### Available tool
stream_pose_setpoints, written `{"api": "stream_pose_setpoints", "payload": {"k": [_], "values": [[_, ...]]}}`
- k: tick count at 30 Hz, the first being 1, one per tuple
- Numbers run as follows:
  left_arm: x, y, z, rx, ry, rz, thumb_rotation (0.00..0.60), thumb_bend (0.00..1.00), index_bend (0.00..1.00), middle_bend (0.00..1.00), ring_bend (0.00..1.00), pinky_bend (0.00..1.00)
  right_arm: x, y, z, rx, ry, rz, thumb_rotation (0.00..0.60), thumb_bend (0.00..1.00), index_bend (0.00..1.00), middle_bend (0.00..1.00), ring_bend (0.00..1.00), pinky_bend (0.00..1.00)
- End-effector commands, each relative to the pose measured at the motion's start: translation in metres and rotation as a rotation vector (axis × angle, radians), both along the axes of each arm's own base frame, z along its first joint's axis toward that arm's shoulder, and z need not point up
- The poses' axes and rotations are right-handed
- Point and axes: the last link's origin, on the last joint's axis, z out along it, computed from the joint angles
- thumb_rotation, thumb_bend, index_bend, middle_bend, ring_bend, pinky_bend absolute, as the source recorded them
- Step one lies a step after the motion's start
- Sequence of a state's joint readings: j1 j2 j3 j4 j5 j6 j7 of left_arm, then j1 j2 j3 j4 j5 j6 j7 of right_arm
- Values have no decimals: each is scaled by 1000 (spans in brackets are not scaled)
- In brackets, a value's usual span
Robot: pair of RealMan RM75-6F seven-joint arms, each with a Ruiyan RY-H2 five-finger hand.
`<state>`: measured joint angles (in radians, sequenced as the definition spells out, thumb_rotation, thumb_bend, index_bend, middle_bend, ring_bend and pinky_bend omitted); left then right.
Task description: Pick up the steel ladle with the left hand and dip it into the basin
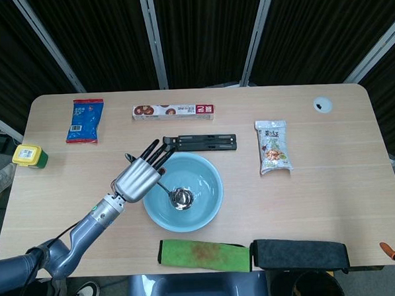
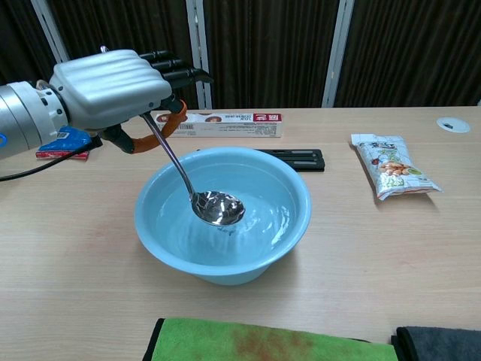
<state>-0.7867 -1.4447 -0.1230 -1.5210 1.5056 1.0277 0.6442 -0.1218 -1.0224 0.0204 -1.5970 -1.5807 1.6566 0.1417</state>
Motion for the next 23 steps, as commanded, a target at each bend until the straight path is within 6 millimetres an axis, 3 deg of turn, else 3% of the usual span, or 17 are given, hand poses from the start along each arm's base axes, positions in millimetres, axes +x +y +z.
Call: {"api": "stream_pose_setpoints", "payload": {"k": [1, 10, 23], "values": [[3, -3, 13, 32, 5, -12, 600, 762, 864, 0, 0, 0, 2, 1, -1, 11, -4, 14, 600, 0, 0, 0, 0, 0], [8, -19, 33, 62, -9, -30, 600, 761, 872, 0, 0, 0, 8, 4, -5, 16, -7, 50, 600, 0, 0, 0, 0, 0], [1, -14, 38, 49, -21, 1, 600, 754, 876, 0, 0, 0, 11, -9, -17, 40, 10, 43, 600, 0, 0, 0, 0, 0]]}}
